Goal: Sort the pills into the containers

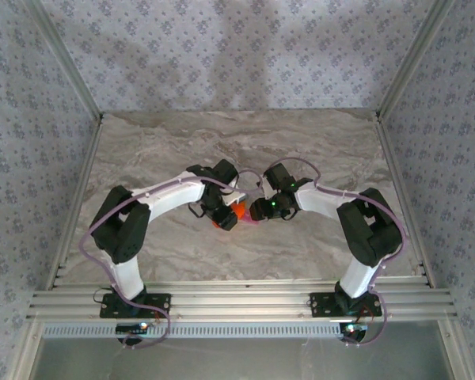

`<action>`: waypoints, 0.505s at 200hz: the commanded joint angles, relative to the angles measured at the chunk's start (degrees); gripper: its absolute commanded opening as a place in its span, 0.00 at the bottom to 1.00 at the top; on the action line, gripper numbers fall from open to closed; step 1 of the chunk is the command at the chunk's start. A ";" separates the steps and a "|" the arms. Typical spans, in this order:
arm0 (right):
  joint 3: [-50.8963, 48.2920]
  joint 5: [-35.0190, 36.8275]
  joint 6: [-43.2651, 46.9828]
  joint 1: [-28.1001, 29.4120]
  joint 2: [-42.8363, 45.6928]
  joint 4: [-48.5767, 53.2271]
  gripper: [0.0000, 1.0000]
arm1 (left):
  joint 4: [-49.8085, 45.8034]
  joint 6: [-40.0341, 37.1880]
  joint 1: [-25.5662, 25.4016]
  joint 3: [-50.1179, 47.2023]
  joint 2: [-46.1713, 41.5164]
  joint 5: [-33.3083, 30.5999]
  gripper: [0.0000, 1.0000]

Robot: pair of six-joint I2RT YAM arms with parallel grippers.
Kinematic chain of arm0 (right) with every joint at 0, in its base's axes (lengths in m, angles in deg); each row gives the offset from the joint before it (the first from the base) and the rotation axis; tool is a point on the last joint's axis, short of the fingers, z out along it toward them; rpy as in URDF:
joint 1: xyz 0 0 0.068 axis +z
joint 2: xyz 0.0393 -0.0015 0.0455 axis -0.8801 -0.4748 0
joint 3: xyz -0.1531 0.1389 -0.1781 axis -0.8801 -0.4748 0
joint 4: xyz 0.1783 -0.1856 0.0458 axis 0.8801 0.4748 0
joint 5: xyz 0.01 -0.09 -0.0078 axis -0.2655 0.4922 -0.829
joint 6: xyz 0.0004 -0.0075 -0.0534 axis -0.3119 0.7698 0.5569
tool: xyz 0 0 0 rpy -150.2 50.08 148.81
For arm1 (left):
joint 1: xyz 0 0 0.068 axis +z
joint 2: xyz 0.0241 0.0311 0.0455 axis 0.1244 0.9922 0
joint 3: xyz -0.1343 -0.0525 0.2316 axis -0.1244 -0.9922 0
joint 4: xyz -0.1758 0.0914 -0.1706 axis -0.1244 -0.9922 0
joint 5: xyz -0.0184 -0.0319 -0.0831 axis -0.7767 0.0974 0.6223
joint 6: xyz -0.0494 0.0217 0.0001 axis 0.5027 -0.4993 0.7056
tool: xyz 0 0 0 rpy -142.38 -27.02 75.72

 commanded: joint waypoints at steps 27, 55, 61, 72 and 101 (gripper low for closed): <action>-0.34 1.71 0.44 0.01 -2.65 2.83 0.55 | -4.38 -1.59 -0.63 3.65 2.01 -1.55 0.00; -0.44 1.74 0.48 0.03 -2.73 2.77 0.55 | -4.78 -1.76 -0.65 3.98 2.27 -1.81 0.00; -0.43 1.71 0.38 0.02 -2.73 2.78 0.55 | -5.06 -1.78 -0.64 4.10 2.38 -1.90 0.00; -0.49 1.63 0.42 0.01 -2.71 2.66 0.55 | -5.55 -1.94 -0.65 4.44 2.54 -2.07 0.00; -0.53 1.68 0.37 0.01 -2.73 2.58 0.55 | -6.72 -2.29 -0.65 5.40 2.89 -2.41 0.00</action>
